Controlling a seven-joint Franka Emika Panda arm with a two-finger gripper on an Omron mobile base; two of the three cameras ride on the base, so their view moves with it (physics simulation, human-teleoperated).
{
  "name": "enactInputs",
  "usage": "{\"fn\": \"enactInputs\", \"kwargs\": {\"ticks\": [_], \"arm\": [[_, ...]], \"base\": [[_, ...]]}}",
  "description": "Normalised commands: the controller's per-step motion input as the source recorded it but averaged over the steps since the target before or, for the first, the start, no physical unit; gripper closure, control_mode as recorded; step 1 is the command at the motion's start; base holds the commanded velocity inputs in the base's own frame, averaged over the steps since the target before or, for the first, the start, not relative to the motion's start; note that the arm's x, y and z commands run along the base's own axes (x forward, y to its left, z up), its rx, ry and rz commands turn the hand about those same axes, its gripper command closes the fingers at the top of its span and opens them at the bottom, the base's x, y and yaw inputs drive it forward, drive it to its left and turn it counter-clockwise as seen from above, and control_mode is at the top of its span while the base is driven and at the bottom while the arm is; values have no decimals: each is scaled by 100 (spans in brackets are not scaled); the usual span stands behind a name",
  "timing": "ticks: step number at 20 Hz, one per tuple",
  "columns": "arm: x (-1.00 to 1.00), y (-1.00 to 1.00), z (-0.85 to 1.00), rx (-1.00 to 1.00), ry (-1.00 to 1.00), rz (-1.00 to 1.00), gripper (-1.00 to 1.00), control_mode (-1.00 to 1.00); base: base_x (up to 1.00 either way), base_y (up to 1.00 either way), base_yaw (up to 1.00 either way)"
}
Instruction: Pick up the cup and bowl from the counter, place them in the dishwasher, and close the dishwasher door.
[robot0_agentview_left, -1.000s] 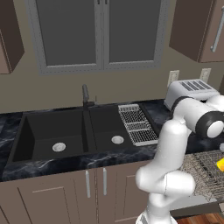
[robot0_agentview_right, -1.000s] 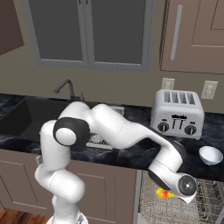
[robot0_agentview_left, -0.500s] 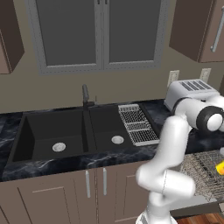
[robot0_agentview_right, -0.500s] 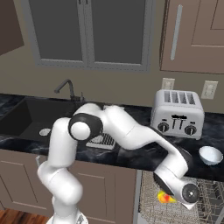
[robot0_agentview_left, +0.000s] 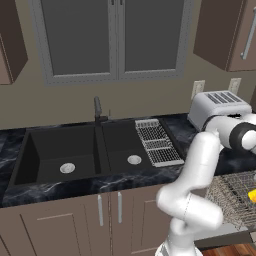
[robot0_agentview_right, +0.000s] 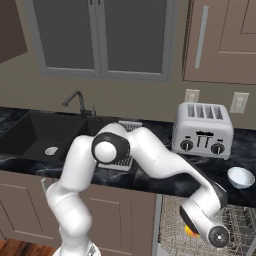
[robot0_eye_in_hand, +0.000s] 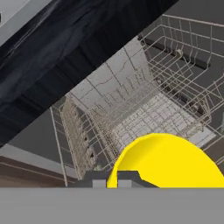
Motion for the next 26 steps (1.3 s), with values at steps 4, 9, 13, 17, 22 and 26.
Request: {"fn": "enactInputs", "kwargs": {"ticks": [4, 9, 13, 17, 22, 26], "arm": [[0, -16, -32, -5, -5, -7, 100, -100], [1, -15, -30, -3, -3, -7, 100, -100], [6, -13, -31, 0, -1, -7, 100, -100], [8, -14, -21, 0, -1, -7, 100, -100], [9, -14, -19, 0, 0, -7, 100, -100], [7, -16, -15, 0, -1, -7, 100, -100]], "base": [[0, 0, 0], [0, 0, 0], [0, 0, 0], [0, 0, 0], [0, 0, 0], [0, 0, 0]]}}
